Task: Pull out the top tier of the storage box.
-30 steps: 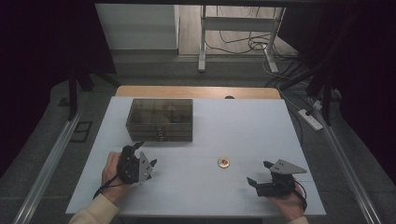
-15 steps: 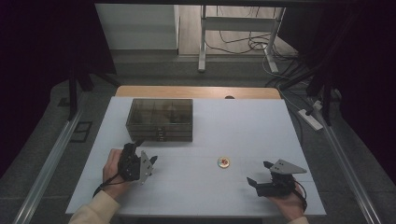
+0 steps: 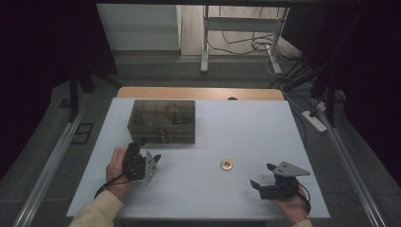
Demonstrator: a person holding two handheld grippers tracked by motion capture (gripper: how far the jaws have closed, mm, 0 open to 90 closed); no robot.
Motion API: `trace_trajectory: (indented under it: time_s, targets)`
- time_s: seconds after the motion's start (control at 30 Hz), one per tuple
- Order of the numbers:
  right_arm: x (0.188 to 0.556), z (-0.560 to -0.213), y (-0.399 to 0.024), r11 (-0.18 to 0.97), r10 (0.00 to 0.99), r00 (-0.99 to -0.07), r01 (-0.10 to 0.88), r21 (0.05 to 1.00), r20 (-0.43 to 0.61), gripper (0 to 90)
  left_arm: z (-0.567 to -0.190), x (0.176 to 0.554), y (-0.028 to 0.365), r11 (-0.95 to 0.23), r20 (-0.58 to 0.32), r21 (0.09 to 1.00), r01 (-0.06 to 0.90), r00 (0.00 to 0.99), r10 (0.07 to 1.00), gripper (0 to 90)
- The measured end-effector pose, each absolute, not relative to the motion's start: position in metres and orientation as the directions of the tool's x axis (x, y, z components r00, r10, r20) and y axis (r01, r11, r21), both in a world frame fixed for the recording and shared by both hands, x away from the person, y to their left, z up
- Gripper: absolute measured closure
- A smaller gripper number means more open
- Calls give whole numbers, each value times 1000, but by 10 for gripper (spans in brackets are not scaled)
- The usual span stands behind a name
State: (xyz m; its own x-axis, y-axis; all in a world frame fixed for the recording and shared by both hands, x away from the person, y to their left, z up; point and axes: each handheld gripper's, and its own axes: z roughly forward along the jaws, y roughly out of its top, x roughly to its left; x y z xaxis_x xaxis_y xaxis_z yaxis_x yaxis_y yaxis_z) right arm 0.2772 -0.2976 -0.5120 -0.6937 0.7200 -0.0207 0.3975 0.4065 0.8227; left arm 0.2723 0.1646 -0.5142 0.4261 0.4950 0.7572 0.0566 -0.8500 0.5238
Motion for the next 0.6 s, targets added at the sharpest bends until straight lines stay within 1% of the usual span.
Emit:
trace_trajectory:
  time_s: [0.4,0.6]
  targets:
    - [278,-513,-297,413,718,-696,402,817,-21,78,-513,281,161,-861,777,506,52,405,481,255]
    - [278,-513,-297,415,719,-695,404,816,-22,77,-512,285,159,-871,793,489,45,393,465,278]
